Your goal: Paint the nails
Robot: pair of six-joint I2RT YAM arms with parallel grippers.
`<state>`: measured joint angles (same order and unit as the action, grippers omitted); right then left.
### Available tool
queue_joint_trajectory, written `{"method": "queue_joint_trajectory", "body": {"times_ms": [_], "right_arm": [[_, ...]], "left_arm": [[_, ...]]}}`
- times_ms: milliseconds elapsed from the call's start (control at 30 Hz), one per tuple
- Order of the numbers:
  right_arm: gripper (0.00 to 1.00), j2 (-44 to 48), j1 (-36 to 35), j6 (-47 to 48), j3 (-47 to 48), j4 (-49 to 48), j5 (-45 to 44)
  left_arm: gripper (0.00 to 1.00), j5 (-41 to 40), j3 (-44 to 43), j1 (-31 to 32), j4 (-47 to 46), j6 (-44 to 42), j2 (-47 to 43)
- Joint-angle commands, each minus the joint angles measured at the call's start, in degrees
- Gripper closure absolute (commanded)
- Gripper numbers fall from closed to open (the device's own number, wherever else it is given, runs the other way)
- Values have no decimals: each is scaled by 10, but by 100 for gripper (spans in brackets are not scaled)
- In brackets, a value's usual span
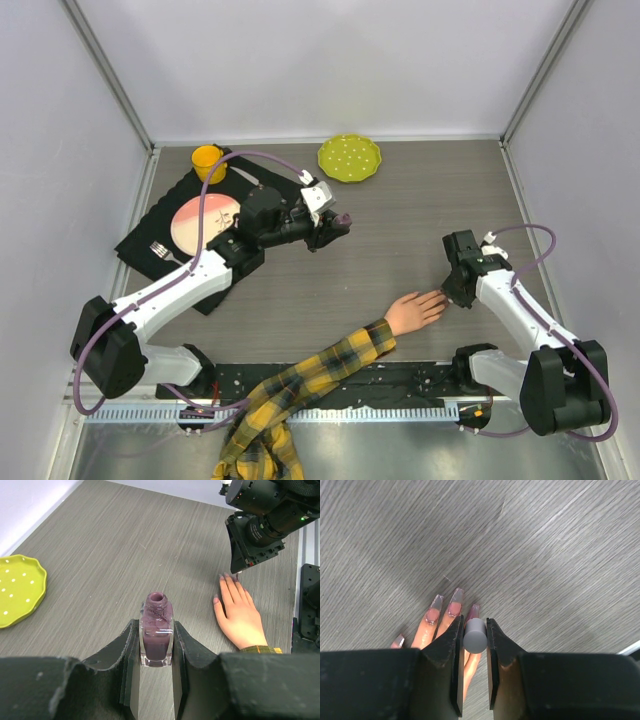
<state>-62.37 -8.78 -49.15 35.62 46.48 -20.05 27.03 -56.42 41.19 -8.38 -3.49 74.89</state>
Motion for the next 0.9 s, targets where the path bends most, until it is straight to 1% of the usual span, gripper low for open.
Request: {"method": "queue_joint_trajectory", "body": {"times_ms": [0, 333, 867], "right_arm": [[99, 9, 3, 5, 17, -14, -22], [99, -4, 3, 5, 9, -36, -6], [99, -18, 3, -2, 10, -23, -41]], "left_arm": [[100, 7, -4, 2, -38, -3, -4], [100, 8, -4, 2, -37, -2, -4], [100, 7, -5, 2, -36, -5, -2]]}}
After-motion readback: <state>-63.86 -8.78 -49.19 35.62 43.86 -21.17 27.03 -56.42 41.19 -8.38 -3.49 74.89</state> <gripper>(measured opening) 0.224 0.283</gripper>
